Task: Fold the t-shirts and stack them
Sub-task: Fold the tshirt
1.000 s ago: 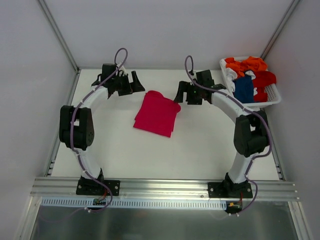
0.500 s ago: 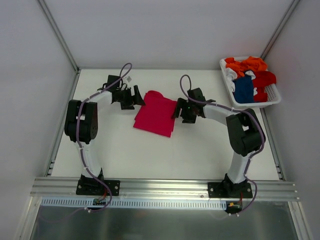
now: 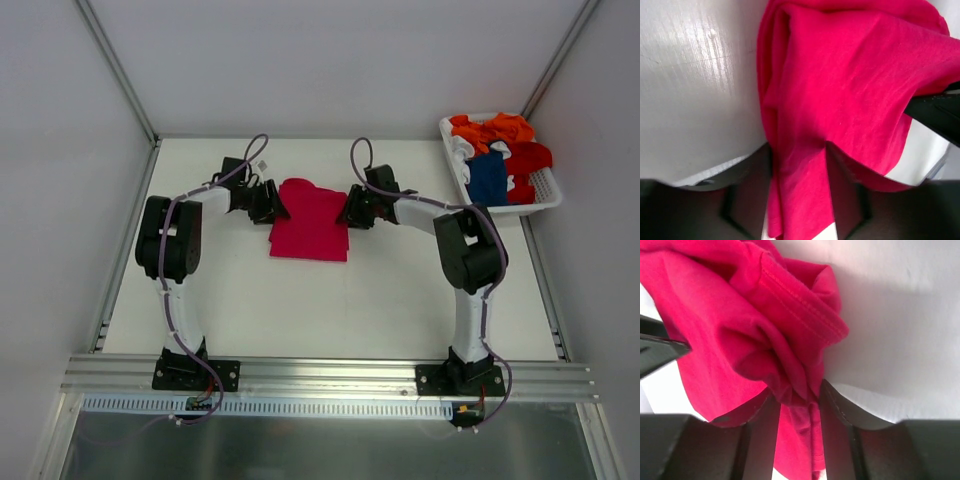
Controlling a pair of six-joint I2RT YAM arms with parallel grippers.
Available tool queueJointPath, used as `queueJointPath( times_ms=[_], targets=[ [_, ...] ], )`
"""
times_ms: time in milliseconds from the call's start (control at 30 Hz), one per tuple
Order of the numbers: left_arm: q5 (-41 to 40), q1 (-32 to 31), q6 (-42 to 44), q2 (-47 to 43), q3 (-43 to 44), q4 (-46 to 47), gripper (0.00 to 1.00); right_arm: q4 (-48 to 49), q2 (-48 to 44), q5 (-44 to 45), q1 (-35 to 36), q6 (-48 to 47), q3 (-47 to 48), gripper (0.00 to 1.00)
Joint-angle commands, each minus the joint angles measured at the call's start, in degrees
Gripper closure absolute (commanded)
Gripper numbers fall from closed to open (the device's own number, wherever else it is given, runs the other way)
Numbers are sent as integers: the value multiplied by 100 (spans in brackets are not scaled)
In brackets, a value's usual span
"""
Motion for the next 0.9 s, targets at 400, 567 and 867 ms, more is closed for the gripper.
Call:
queueJointPath(
  times_ms=[400, 567, 867],
  targets=[
    [-1056, 691, -756, 256, 978, -177, 100, -1403, -1272, -1112, -1412, -1070, 655, 7],
    [-985, 1228, -432, 869, 2165, -721, 100, -1819, -1925, -1244, -1721, -1669, 374, 5],
    [-1635, 2371, 982, 2266, 4985, -2409, 100, -1828, -2075, -955, -1809, -1687, -189, 4]
  ],
)
